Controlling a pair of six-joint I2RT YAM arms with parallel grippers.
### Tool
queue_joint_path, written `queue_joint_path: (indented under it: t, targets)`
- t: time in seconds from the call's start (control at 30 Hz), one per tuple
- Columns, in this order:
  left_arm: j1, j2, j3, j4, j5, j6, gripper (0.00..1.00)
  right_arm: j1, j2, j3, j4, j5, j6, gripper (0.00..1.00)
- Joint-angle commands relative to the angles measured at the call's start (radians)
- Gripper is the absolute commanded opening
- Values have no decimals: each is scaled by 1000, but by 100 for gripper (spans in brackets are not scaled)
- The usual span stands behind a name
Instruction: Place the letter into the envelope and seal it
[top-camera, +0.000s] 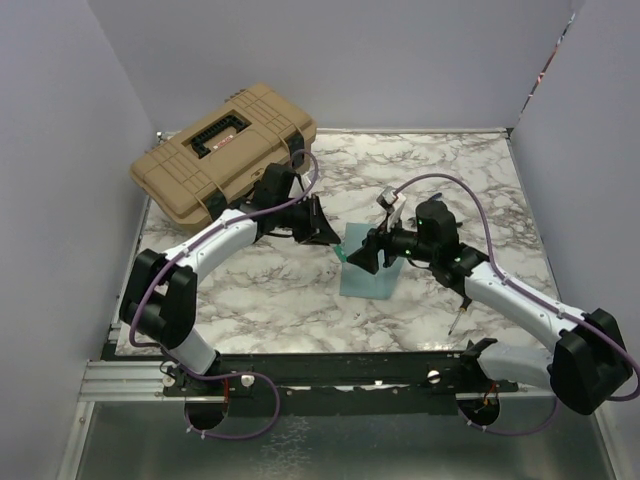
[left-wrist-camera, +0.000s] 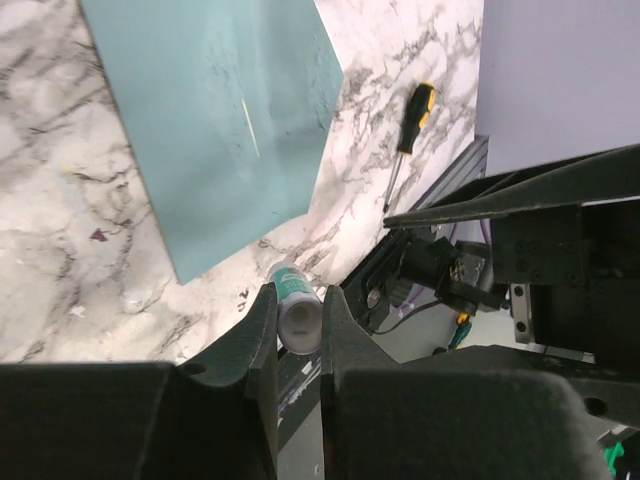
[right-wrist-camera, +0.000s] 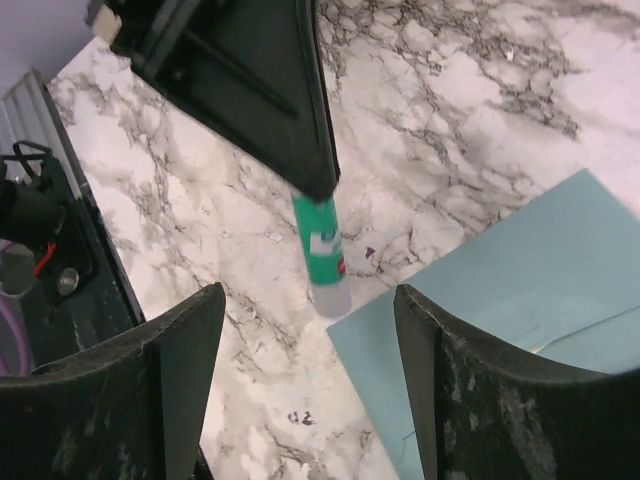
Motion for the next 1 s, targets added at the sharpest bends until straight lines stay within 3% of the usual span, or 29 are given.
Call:
queue_joint_path:
  t: [0.0,0.1,0.2,0.67,0.97]
  targets:
    - [52,-27,11,12,39,-41,0,-3,-49,-109,224,57,302,73]
    - [62,-38,12,22,67,-78,0,-4,-61,-194,401,28,472,74]
    - [65,-46,15,29,100,-108,0,-4,-48,-232,503,20,499,74]
    - [65,-61,-10,34,147,-134,0,-2,102,-98,357,-53,214,74]
    - [65,-68,1,37,130,-155,0,-2,131,-79,305,-194,121,62]
